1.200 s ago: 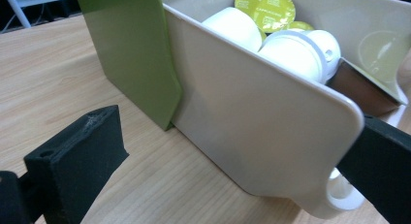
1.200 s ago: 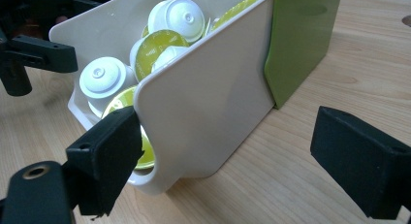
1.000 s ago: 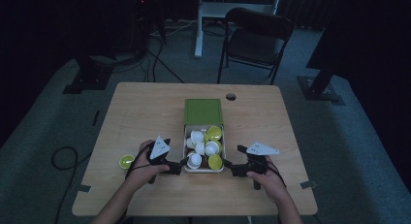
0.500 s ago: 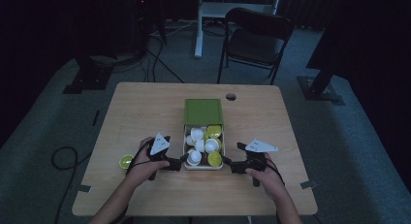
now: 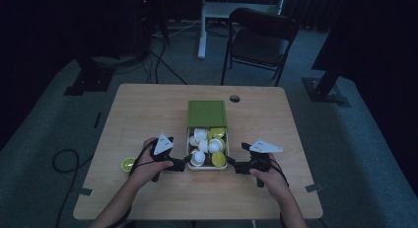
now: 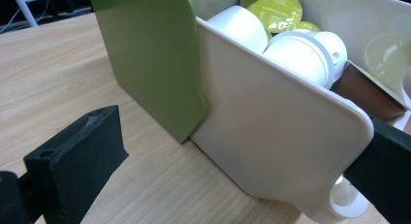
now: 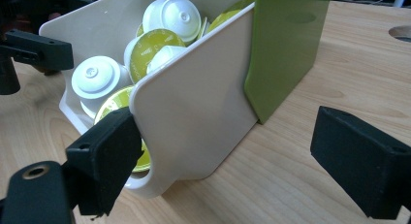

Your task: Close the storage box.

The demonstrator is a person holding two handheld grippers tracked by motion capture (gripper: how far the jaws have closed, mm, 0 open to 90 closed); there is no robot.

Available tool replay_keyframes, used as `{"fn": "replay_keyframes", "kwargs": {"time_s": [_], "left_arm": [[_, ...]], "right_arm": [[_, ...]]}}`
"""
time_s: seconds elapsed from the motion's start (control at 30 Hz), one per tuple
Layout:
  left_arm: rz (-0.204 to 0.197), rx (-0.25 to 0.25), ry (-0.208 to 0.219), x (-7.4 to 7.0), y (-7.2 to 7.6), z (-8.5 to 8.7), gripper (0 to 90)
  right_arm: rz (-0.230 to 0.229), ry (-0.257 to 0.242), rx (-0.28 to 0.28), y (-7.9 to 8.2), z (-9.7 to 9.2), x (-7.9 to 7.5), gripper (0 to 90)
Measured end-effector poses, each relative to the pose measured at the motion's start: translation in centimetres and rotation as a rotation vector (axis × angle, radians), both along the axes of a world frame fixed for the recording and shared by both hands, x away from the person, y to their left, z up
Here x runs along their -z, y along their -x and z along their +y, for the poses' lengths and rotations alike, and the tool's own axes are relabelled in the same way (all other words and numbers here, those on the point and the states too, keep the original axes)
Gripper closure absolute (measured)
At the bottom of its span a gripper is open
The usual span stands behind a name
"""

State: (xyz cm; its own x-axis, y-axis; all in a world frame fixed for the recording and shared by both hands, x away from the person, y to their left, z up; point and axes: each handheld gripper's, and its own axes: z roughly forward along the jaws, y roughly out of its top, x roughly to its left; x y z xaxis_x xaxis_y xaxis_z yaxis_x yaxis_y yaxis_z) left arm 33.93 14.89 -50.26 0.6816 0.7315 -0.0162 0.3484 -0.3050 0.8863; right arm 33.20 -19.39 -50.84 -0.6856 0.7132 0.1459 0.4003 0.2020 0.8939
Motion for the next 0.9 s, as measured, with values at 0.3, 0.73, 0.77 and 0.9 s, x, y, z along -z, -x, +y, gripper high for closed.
{"fn": "replay_keyframes", "kwargs": {"time_s": [0.3,0.73,0.77,0.9], "left_arm": [[-0.005,-0.006,-0.013,-0.1,-0.6,0.0,0.2],[-0.004,-0.015,-0.010,-0.2,-1.4,0.0,0.2],[-0.004,-0.019,-0.007,-0.1,-1.5,0.1,0.2],[-0.005,-0.021,-0.011,-0.2,-1.6,0.1,0.2]], "right_arm": [[-0.002,0.007,0.011,-0.5,0.1,-0.1,11.1],[-0.010,0.028,0.021,-1.2,0.4,-0.3,11.1],[-0.009,0.025,0.022,-1.2,0.4,-0.3,11.1],[-0.008,0.025,0.023,-1.4,0.4,-0.3,11.1]]}}
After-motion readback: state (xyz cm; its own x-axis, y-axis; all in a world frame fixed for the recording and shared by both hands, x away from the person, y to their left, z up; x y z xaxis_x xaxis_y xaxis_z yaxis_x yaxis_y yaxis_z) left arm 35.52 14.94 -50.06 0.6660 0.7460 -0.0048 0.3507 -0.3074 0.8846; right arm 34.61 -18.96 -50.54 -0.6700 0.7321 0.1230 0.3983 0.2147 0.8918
